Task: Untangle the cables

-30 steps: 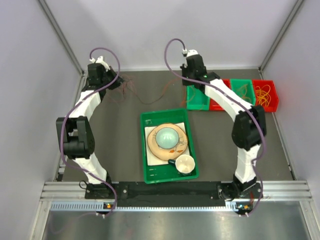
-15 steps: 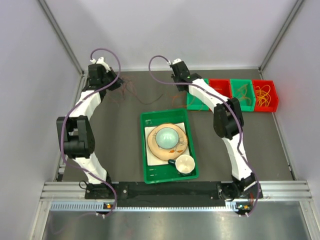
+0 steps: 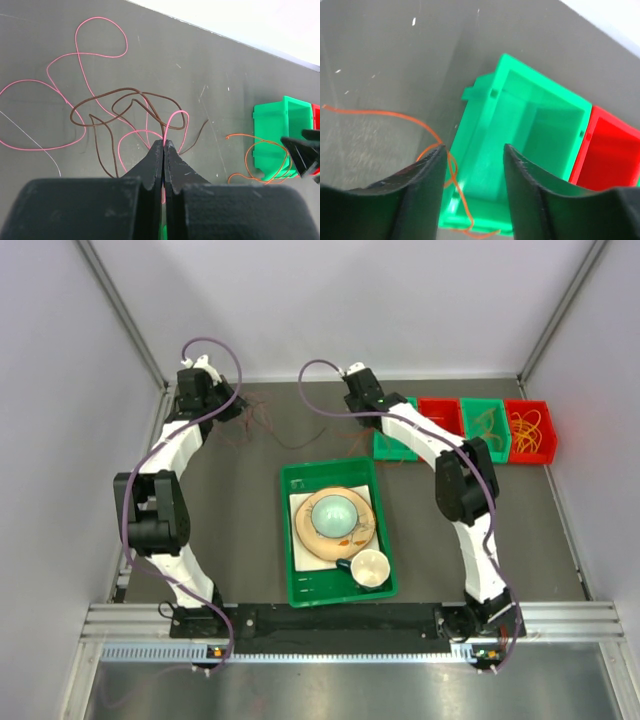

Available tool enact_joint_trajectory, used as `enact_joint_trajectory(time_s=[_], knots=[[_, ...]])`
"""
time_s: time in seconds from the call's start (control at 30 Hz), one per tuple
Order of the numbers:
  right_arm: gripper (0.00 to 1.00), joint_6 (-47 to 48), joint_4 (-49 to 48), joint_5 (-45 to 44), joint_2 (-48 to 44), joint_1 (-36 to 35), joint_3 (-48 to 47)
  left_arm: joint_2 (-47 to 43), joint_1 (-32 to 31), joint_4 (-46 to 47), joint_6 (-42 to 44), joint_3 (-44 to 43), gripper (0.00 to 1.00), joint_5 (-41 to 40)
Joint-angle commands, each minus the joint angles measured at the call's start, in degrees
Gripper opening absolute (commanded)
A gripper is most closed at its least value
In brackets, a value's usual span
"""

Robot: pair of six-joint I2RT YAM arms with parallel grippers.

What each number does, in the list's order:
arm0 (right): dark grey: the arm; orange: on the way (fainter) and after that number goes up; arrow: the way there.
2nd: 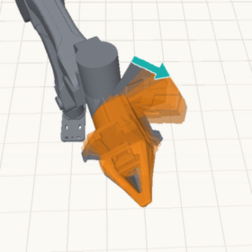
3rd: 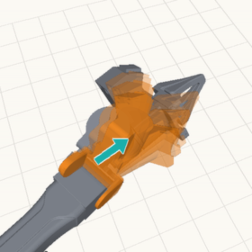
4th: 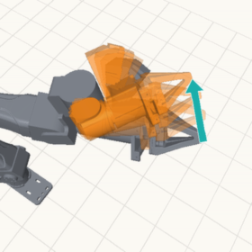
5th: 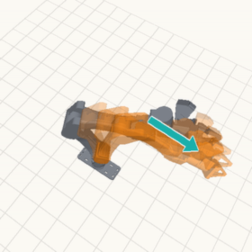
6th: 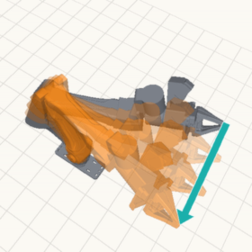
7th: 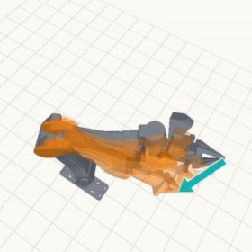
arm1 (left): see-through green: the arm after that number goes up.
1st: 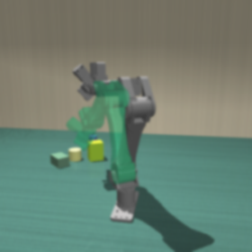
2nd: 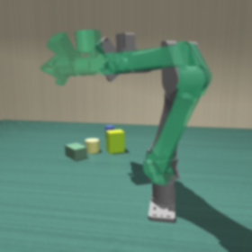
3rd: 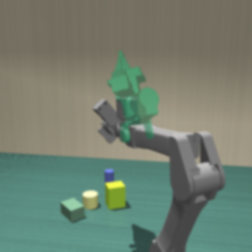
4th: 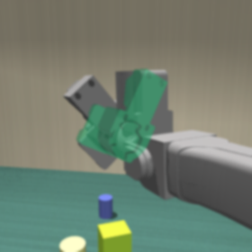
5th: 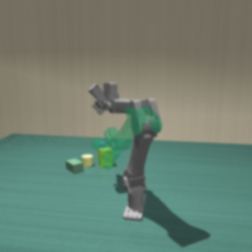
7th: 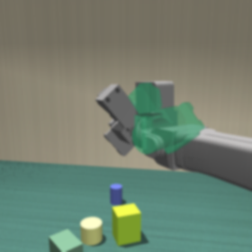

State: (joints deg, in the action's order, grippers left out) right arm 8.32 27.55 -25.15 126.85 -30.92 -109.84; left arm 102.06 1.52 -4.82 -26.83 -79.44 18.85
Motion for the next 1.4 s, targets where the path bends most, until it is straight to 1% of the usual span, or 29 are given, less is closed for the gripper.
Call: enact_joint_trajectory(time_s=[0.0, 0.1, 0.27, 0.3, 0.47, 0.63, 0.73, 0.77, 0.87, 0.93, 0.97, 1.03, 1.1, 1.13, 1.17, 1.23, 1.37], knots=[[0.60, -4.0, -3.9, 2.7, -8.5, -0.3, 4.5, -0.5, 0.2, 1.7, 0.9, -1.4, 0.00, 0.9], [0.67, -6.7, -2.0, 4.3, -8.6, -0.1, 5.2, -0.7, 0.2, 1.7, 1.0, -1.3, 0.00, 1.0], [0.72, -11.0, -1.4, 6.4, -9.2, 0.5, 6.7, -0.9, 0.2, 1.9, 0.7, -1.0, 0.00, 1.2], [0.77, -12.1, -1.4, 6.8, -9.1, 0.7, 6.6, -0.8, 0.2, 1.9, 0.6, -1.0, 0.00, 1.2], [0.82, -14.7, 0.8, 10.5, -7.3, 1.7, 4.8, -1.0, 0.2, 2.0, 0.6, -0.9, 0.00, 1.4], [0.82, -17.6, 0.8, 14.4, -7.0, 3.2, 5.3, -0.9, 0.2, 2.1, 0.8, -0.7, 0.00, 1.3], [0.78, -18.7, 0.7, 15.8, -7.0, 3.8, 5.9, -0.9, 0.2, 2.1, 0.8, -0.6, 0.00, 1.2], [0.73, -18.7, 0.6, 15.8, -7.1, 3.9, 6.2, -0.9, 0.2, 2.1, 0.8, -0.5, 0.00, 1.2], [0.68, -18.6, -0.2, 15.6, -7.9, 3.9, 7.4, -0.8, 0.2, 2.2, 0.8, -0.6, 0.00, 1.2], [0.67, -18.4, -0.1, 15.7, -7.8, 4.0, 7.4, -0.8, 0.2, 2.2, 0.8, -0.6, 0.00, 1.3], [0.64, -18.4, -0.2, 15.8, -7.8, 4.2, 7.4, -0.7, 0.2, 2.2, 0.8, -0.6, 0.00, 1.3], [0.64, -18.3, 0.0, 15.9, -7.4, 4.4, 7.3, -0.7, 0.2, 2.3, 0.6, -0.6, 0.00, 1.4], [0.61, -18.3, 0.0, 16.4, -7.3, 4.5, 7.3, -0.7, 0.2, 2.3, 0.6, -0.5, 0.00, 1.4], [0.58, -18.3, 0.0, 16.4, -7.3, 4.5, 7.3, -0.6, 0.2, 2.3, 0.7, -0.5, 0.00, 1.3], [0.53, -18.3, 0.1, 16.4, -7.3, 4.5, 7.3, -0.7, 0.2, 2.3, 0.7, -0.5, 0.00, 1.3], [0.48, -18.5, 0.0, 16.4, -7.5, 4.6, 7.4, -0.7, 0.2, 2.4, 0.7, -0.5, 0.00, 1.3], [0.43, -18.6, -0.3, 16.6, -8.0, 4.5, 7.7, -0.6, 0.2, 2.3, 0.7, -0.6, 0.00, 1.4]])
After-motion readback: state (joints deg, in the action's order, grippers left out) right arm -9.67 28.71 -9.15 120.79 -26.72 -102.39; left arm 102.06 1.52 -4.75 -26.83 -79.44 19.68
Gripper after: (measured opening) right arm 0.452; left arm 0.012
